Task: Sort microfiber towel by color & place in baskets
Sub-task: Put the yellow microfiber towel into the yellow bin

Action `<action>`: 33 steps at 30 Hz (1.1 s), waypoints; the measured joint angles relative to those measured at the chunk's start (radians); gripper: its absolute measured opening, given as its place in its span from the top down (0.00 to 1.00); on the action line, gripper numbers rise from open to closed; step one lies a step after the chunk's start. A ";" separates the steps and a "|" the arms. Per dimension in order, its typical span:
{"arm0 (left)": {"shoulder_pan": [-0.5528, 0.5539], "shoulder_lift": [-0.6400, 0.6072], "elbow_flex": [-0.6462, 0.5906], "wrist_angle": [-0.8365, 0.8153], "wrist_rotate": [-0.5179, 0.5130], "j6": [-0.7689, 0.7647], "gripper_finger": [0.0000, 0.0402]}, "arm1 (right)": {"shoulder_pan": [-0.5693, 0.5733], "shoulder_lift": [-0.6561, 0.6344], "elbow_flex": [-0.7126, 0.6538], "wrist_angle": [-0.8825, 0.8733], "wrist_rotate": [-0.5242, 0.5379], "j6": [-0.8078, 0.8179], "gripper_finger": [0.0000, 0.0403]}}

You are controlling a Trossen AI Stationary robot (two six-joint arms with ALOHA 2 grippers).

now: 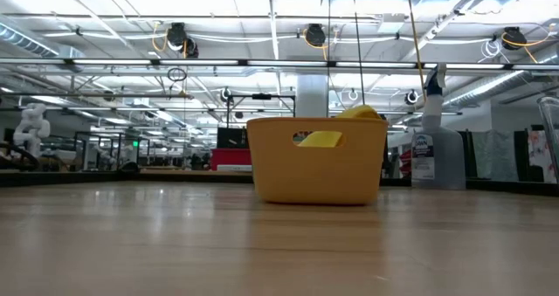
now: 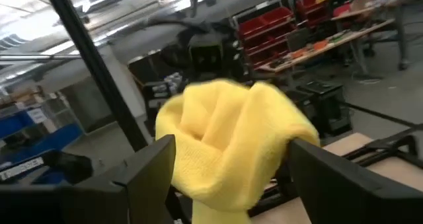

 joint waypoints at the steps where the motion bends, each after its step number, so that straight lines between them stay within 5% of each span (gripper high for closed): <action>1: 0.000 0.000 0.000 -0.006 0.000 0.000 0.96 | 0.009 -0.002 0.018 -0.028 0.020 -0.001 0.30; 6: 0.000 0.000 0.000 -0.017 0.000 0.000 0.96 | 0.038 0.021 0.100 -0.214 0.133 0.007 0.32; 13: 0.011 0.000 0.000 -0.020 -0.001 0.044 0.96 | 0.013 0.138 0.181 -0.157 0.124 -0.045 0.30; 22: 0.011 0.000 0.000 -0.022 -0.015 0.220 0.96 | -0.066 0.311 0.357 -0.189 0.077 -0.119 0.11; 26: 0.011 0.000 0.000 0.003 0.010 0.252 0.96 | -0.122 0.356 0.400 -0.279 -0.064 -0.037 0.05; 33: 0.011 0.000 0.000 0.020 0.023 0.264 0.96 | -0.165 0.403 0.425 -0.297 -0.140 0.053 0.19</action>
